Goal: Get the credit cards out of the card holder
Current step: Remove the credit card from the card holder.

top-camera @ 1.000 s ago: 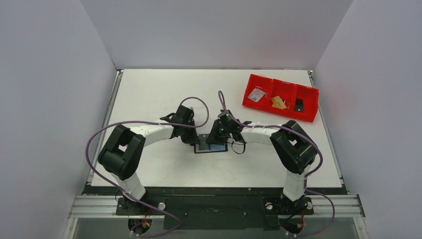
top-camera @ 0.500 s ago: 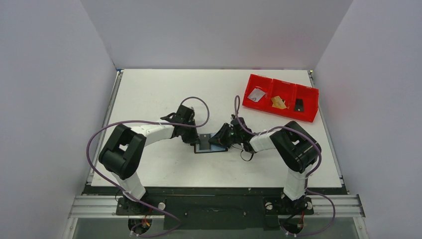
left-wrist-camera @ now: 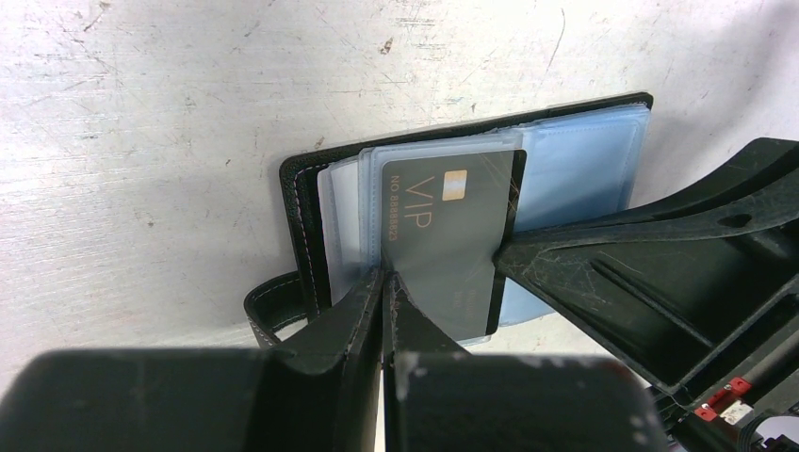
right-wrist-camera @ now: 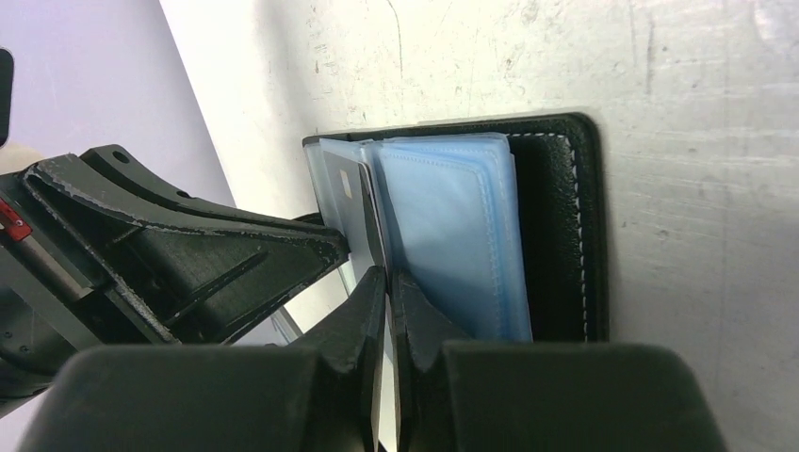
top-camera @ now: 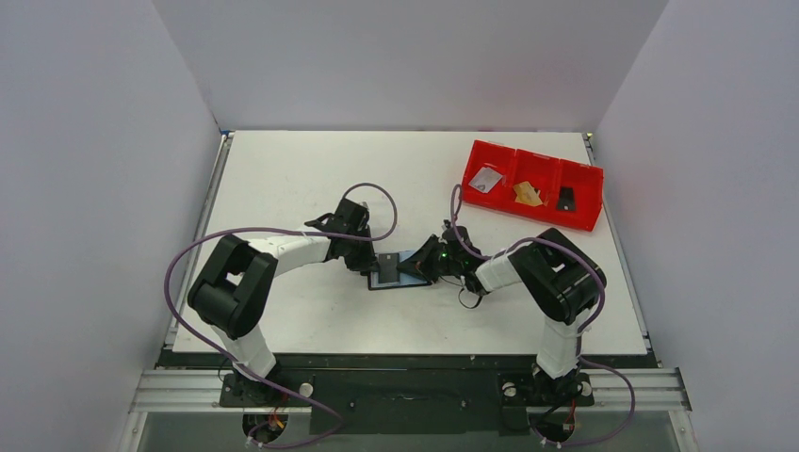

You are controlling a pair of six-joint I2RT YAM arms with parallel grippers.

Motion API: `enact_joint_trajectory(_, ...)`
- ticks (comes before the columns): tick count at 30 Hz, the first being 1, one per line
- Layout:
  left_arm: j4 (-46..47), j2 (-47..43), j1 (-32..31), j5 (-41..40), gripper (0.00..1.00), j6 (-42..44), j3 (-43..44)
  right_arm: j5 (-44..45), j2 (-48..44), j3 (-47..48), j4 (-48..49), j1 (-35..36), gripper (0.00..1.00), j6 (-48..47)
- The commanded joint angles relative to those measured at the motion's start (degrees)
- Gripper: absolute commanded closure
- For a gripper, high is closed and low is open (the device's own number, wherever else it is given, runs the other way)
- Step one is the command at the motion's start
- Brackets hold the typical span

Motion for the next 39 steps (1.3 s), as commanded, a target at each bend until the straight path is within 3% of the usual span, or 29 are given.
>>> enact_joint_trajectory(1, -1.1, 2.3, -0.8, -1.2, 1.00, -0.1, 0.0, 1.0, 0.1, -0.4, 4.4, -0.7, 1.00, 0.4)
enact_joint_trajectory(6, -1.3, 2.4, -0.7, -1.4, 1.00, -0.1, 0.0, 1.9, -0.9, -0.7, 3.4, -0.9, 1.00, -0.5)
enact_joint_trajectory(16, -2.4, 2.1, 0.3, -1.7, 1.00, 0.5, -0.1, 7.0, -5.1, 1.3, -10.2, -1.0, 1.00, -8.4)
enact_joint_trajectory(39, -3.6, 2.2, 0.4, -2.1, 1.00, 1.2, 1.1, 8.3, -10.5, 1.2, -16.9, -2.3, 1.00, -13.0)
